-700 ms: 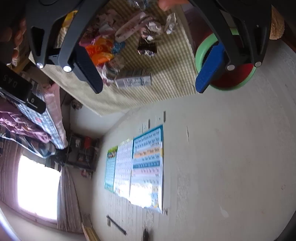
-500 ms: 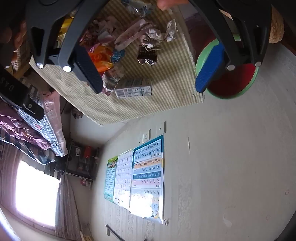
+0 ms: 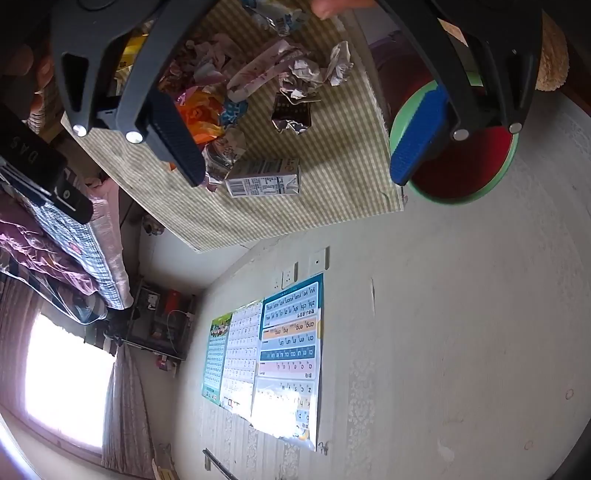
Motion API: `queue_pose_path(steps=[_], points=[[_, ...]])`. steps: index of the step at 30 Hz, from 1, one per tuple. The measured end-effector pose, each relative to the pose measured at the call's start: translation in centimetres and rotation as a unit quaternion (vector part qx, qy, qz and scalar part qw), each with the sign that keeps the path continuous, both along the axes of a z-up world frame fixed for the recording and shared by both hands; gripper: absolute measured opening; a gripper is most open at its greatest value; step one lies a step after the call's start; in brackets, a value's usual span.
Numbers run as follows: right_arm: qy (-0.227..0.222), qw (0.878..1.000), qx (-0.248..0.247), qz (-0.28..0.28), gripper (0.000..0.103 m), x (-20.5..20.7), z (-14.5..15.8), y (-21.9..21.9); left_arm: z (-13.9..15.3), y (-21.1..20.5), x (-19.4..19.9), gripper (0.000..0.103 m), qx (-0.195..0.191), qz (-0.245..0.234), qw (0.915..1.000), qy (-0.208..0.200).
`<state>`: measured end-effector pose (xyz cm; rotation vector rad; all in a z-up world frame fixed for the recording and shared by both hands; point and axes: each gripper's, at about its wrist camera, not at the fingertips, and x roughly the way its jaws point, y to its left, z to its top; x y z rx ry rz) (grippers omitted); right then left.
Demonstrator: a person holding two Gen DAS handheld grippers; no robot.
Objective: Collect trash
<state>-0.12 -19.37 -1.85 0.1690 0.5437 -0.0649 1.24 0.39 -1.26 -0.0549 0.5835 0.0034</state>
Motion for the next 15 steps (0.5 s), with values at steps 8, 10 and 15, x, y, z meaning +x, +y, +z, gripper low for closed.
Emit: queue_pose_path(steps=[8,10,15], points=[[0.005,1.0,-0.001,0.002,0.096,0.19,-0.11,0.1,-0.25,0.16,0.36,0.098,-0.007,-0.002,0.9999,0.008],[0.006,1.0,0.0,0.003,0.096,0.21,-0.13,0.12,-0.25,0.19,0.37,0.098,-0.006,0.0,0.9999,0.009],[0.011,1.0,-0.002,0.003,0.096,0.36,-0.41,0.26,-0.41,0.31,0.38,0.098,-0.006,0.004,0.9999,0.01]])
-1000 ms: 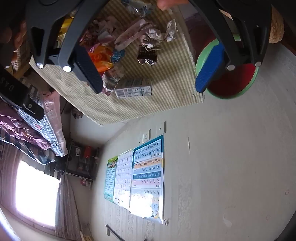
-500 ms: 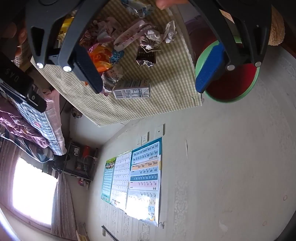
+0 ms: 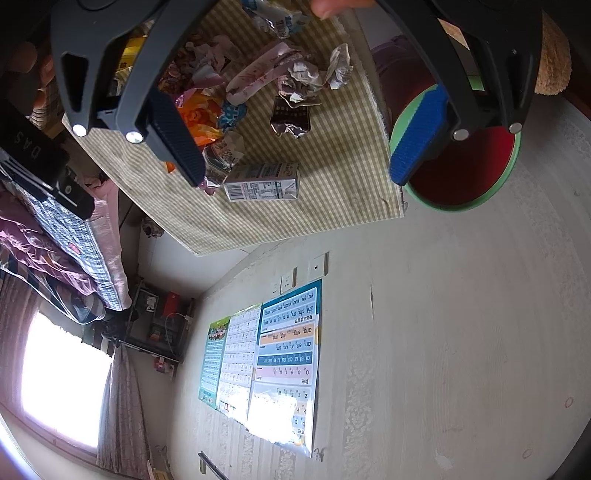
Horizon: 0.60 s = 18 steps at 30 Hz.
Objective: Collect trash
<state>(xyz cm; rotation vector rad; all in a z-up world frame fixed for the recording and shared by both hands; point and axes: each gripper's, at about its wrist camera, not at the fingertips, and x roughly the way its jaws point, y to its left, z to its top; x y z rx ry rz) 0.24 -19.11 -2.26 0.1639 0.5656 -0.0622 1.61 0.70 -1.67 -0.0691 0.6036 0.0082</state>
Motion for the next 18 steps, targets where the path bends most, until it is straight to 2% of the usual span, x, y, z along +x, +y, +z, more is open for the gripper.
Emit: queue_pose_path(steps=[18], points=[[0.005,1.0,-0.001,0.0,0.096,0.05,-0.31,0.02,-0.5,0.74,0.33,0.098,0.001,0.01,0.9999,0.008]])
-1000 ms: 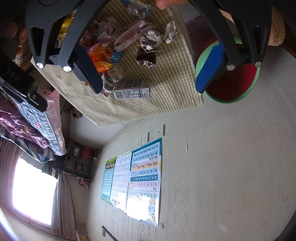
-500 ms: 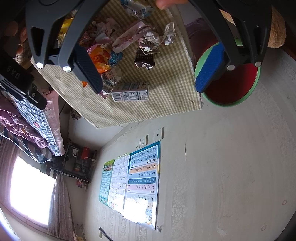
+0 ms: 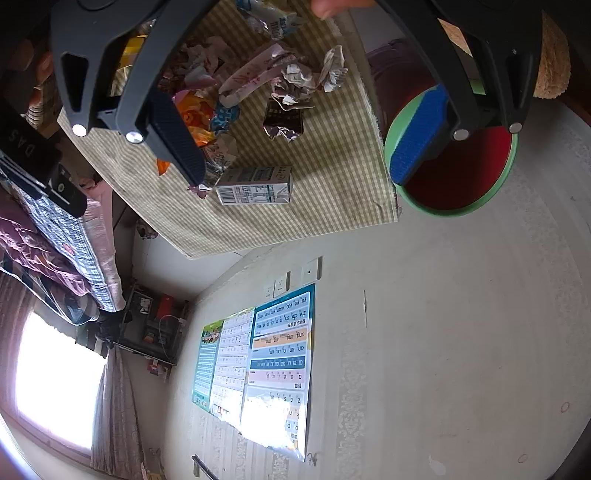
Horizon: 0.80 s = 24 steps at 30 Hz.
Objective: Collect trash
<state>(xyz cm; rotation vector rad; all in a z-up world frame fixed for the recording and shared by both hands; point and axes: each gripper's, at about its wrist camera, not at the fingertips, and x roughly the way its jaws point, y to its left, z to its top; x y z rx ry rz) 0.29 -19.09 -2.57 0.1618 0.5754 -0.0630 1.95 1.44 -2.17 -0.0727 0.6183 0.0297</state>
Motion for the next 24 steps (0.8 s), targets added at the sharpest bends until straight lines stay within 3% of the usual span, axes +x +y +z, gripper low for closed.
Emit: queue_pose_path(steps=[24], points=[[0.007,1.0,0.0,0.001,0.096,-0.17,-0.36,-0.2,-0.34,0.41,-0.03,0.098,0.005,0.004,1.0,0.004]])
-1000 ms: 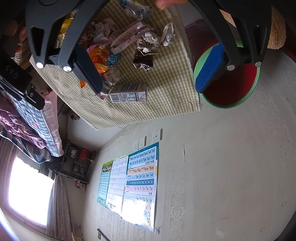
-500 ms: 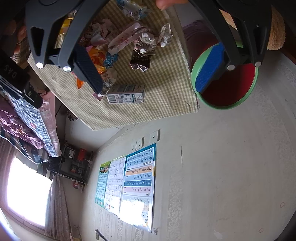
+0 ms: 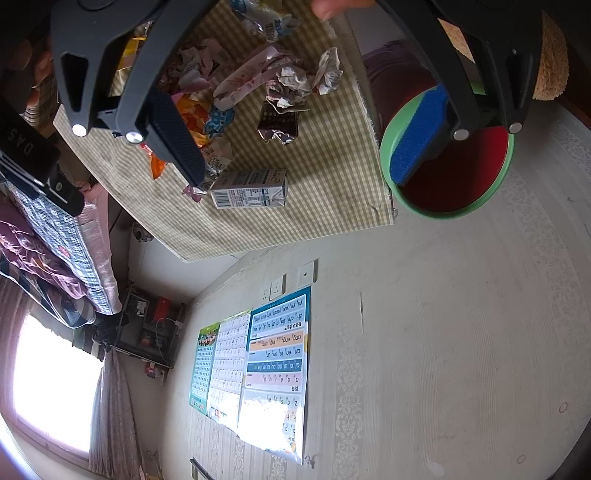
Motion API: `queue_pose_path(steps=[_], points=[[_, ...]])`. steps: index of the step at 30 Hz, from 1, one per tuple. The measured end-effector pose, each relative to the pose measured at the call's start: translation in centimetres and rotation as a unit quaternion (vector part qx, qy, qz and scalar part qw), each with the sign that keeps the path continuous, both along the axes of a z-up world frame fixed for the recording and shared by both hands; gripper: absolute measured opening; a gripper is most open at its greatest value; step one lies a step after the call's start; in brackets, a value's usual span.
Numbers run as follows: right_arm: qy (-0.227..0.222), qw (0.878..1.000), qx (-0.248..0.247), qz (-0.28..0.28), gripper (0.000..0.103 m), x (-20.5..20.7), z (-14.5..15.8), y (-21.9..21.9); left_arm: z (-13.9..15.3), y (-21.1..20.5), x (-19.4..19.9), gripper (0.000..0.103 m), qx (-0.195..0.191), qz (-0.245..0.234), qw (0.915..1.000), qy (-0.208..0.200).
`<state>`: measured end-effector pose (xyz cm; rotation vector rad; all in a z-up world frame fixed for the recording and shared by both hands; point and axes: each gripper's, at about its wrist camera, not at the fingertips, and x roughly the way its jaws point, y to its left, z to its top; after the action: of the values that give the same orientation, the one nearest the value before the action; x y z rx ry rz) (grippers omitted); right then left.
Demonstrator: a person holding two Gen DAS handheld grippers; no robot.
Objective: Collect trash
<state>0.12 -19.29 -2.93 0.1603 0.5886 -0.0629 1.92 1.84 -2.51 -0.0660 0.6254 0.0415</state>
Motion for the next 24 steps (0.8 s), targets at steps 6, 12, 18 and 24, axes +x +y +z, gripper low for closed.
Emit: queue_pose_path(steps=[6,12,18,24], points=[[0.002,1.0,-0.001,0.0,0.096,0.0,-0.1,0.1,-0.2,0.0,0.1,0.098,0.002,0.0,1.0,0.004],[0.004,1.0,-0.001,0.001,0.096,0.1,-0.2,0.1,-0.3,0.0,0.2,0.098,0.001,0.001,1.0,0.005],[0.007,1.0,-0.003,0.003,0.096,0.2,-0.3,0.1,-0.4,0.0,0.2,0.098,0.003,0.0,1.0,0.006],[0.008,1.0,-0.024,-0.006,0.096,0.4,-0.2,-1.6,-1.0,-0.2,0.2,0.098,0.033,-0.017,0.9992,0.016]])
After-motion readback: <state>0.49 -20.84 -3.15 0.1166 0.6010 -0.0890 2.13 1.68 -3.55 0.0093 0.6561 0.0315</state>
